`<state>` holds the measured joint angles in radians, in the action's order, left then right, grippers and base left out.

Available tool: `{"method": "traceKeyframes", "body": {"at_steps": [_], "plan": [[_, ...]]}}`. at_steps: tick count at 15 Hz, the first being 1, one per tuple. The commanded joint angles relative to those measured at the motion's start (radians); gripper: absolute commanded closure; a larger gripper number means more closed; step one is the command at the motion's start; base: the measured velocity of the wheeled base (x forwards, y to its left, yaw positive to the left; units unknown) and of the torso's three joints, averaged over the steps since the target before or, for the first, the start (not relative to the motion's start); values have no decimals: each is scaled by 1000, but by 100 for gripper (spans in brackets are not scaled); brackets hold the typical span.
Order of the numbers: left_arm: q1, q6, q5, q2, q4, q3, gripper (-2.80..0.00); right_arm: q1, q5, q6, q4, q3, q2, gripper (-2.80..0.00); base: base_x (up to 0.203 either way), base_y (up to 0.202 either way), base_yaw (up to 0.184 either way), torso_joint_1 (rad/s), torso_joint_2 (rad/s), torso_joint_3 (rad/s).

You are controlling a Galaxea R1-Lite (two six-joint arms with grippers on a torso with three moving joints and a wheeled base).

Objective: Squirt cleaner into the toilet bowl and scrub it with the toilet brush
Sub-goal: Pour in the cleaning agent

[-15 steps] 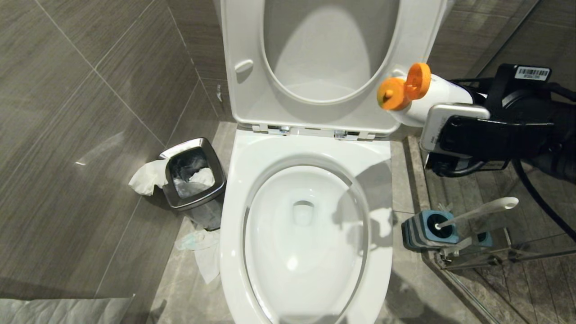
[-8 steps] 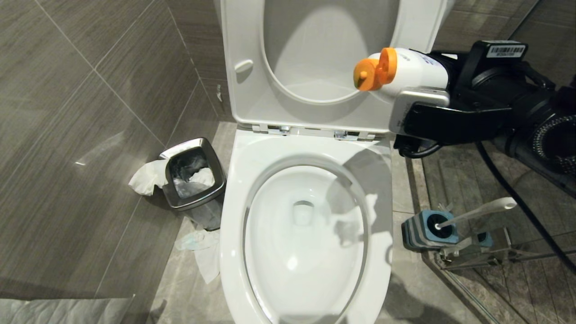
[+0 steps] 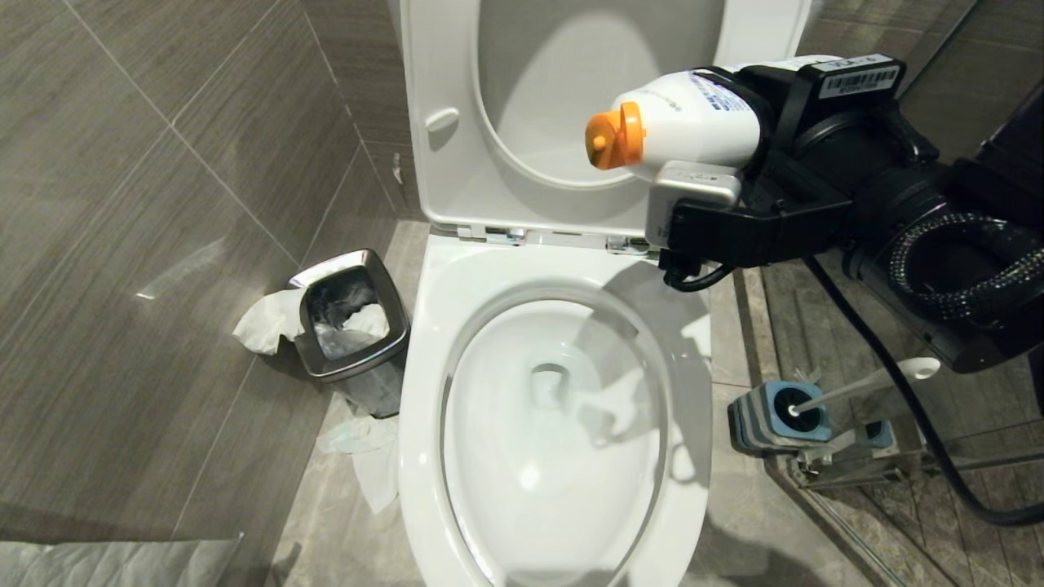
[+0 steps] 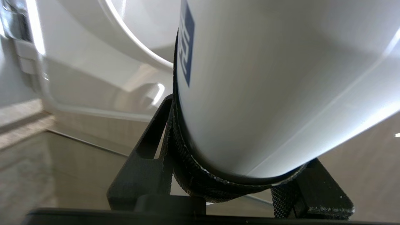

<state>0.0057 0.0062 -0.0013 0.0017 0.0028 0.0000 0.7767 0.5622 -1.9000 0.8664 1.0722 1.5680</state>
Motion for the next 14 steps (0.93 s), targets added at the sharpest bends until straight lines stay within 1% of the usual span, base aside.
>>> {"method": "traceKeyframes", "body": {"at_steps": [1,3,5,6,9,12,14], "plan": [[0,0,0,1,0,0,0,15,21,-42,2,-21,-33,0,0,0,0,0,0,0],[0,0,0,1,0,0,0,38,64,-88,0,-57,-69,0,0,0,0,0,0,0],[0,0,0,1,0,1,0,71,127,-161,0,-90,-100,0,0,0,0,0,0,0],[0,0,0,1,0,1,0,82,140,-181,2,-104,-103,0,0,0,0,0,0,0],[0,0,0,1,0,1,0,84,145,-207,6,-137,-97,0,0,0,0,0,0,0],[0,0,0,1,0,2,0,84,190,-278,6,-146,-98,0,0,0,0,0,0,0],[0,0,0,1,0,2,0,82,208,-280,6,-147,-100,0,0,0,0,0,0,0]]}}
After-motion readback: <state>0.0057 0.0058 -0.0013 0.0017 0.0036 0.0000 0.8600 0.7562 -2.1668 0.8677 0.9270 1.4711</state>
